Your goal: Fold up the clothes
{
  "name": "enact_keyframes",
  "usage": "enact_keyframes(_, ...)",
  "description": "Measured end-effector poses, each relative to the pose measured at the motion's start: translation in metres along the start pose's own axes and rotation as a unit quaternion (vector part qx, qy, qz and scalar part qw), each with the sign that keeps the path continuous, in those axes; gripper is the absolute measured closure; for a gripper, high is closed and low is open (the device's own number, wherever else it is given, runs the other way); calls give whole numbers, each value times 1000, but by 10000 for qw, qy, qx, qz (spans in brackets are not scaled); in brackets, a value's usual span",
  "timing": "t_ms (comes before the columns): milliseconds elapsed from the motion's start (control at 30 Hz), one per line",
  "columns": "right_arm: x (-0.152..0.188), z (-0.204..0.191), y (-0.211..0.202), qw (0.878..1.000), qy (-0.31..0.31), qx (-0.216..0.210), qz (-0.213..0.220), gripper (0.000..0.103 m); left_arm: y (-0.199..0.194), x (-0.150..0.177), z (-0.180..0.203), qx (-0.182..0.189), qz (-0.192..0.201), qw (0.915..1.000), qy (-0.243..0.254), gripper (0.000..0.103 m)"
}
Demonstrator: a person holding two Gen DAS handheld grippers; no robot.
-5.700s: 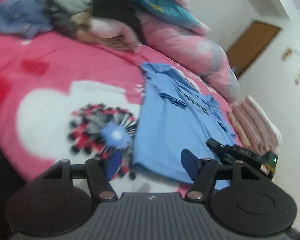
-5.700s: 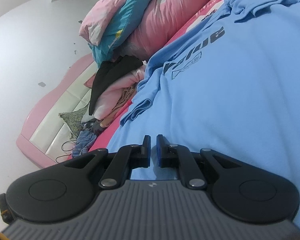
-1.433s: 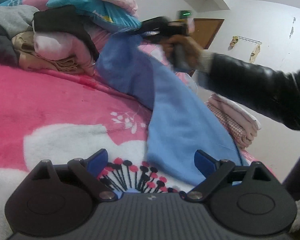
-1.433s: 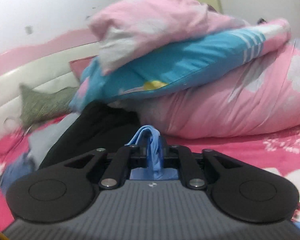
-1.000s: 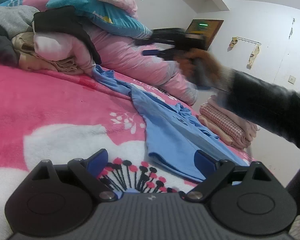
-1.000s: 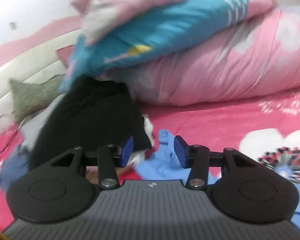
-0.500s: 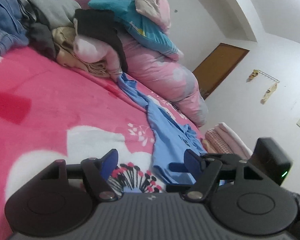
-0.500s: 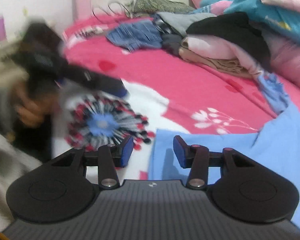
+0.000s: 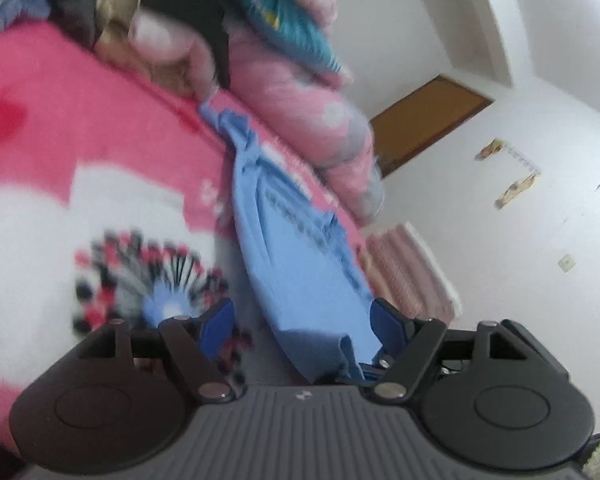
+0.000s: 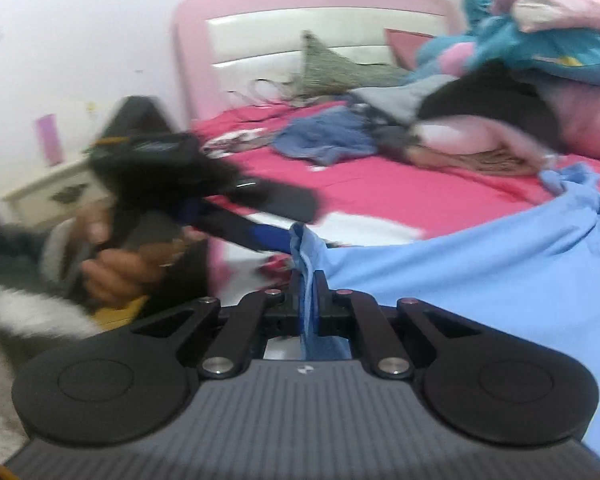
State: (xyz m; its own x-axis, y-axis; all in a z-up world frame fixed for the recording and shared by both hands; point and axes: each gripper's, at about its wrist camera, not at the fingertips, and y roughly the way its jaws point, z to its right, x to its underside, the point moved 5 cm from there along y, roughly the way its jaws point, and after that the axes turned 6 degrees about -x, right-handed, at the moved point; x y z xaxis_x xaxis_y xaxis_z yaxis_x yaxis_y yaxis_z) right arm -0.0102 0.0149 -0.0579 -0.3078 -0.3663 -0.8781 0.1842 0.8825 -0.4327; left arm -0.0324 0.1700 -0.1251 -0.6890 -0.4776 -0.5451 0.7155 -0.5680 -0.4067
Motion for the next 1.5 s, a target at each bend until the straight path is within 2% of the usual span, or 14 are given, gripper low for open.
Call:
enact_keyframes(233,19,-21,3,9999,-117,-66,-47,100,8,23,-8,-515,-389,9979,-53,33)
enact_keyframes(367,29,-25,11,9992,-167,67,-353,89,17,26,-18,-619,-470,9968,-204,52)
enact_keyframes(433,20,-21,-2,9992,-217,-50,-319,82,17,25,-21,-599,-467,9969,-206,55)
enact_keyframes(600,-8,-6,-43,9985,-344,-414,-121,80,16,24,-22,-617,-508,9968,-23,64)
enact_keyframes(667,-32,43,-46,9998,139,169,35,71,14,25,-19,-625,-454,9970,99,64)
enact_keyframes(733,-58,101,-47,9930,732,901,207,63,14,28,-16,-643,-397,9968,265,63)
enact_keyframes(800,-73,162,-36,9776,1473,1494,181,61,14,30,-14,-657,-364,9963,408,64)
enact_keyframes(900,-89,245,-12,9441,2440,2213,92,61,14,30,-12,-672,-330,9954,602,67)
enact_keyframes(1033,-102,294,32,9352,2510,2491,-171,61,14,32,-10,-629,-360,9929,944,66)
enact_keyframes(1133,-105,309,69,9419,2050,2560,-727,56,13,33,-9,-544,-380,9912,1148,65)
enact_keyframes(1200,-106,313,80,9429,1850,2648,-817,60,13,32,-10,-485,-366,9909,1203,66)
enact_keyframes(1267,-106,315,86,9430,1680,2746,-842,103,13,32,-11,-476,-293,9907,1242,74)
enact_keyframes(1367,-113,314,92,9466,1432,2795,-724,103,14,33,-14,-561,-252,9889,1354,99)
enact_keyframes(1500,-144,287,82,9683,1118,2231,68,103,10,34,-15,-308,-241,9909,1289,100)
